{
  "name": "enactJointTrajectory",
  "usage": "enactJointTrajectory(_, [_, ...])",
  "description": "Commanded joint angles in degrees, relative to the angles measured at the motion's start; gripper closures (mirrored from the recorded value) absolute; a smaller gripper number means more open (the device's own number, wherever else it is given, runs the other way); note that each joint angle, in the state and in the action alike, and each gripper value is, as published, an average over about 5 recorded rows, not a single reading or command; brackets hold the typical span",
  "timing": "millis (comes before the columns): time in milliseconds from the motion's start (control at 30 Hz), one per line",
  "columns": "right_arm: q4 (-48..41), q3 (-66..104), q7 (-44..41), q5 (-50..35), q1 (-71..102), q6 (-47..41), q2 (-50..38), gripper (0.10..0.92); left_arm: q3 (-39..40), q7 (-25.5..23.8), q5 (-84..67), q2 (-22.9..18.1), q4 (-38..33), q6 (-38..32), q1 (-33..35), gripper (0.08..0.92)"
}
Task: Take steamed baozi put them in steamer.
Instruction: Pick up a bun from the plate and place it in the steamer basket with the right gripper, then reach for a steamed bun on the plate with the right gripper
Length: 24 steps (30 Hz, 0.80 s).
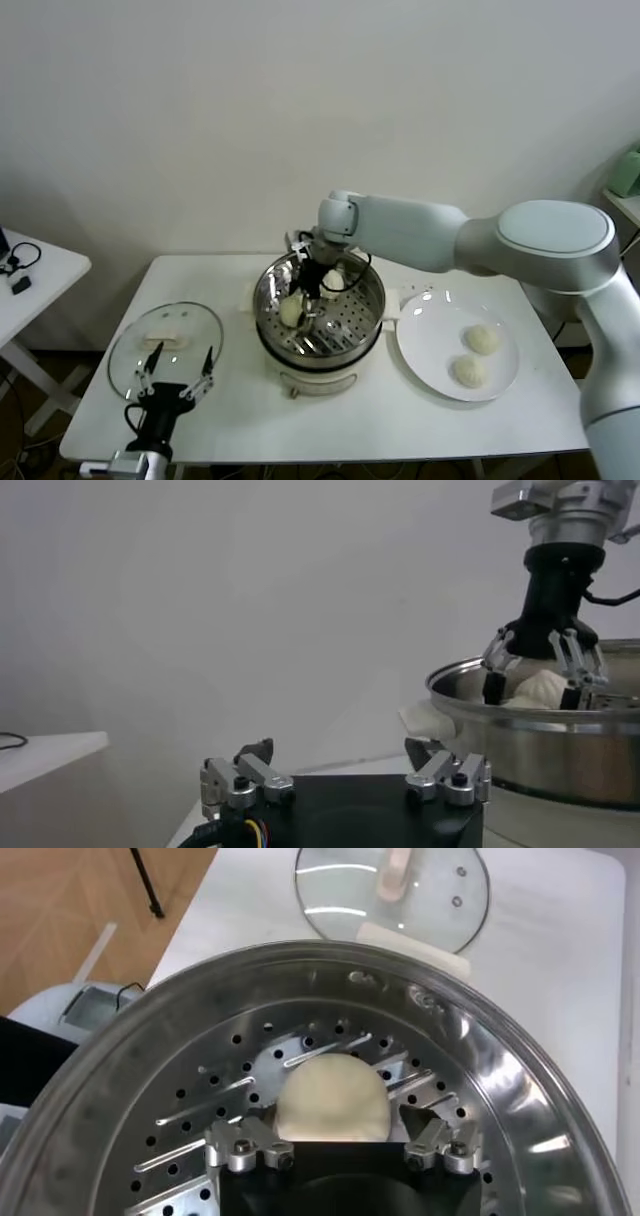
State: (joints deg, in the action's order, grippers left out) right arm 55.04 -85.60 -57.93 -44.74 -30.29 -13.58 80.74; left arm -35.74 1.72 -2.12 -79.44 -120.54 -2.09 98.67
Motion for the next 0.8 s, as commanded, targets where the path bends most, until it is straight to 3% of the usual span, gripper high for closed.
enactJointTrajectory(33, [4.1,0.1,-3.3,0.8,-4.6,1.2,-3.7,0.203,0.0,0.0,0.0,0.0,-0.1,0.0,0.0,0.177])
enactJointTrajectory(367, [12.1,-2.4,-11.1,2.3,-18.3,3.2,-19.0,0.203,0.0,0.8,-0.3,0.3,-0.5,1.1,-1.2,0.177])
enactJointTrajectory(800, [21.8,-2.0,-12.1,20.0,-13.3,4.3,-41.0,0.203,-0.8,5.7,-3.0,1.1,0.4,6.7,-4.3,0.177])
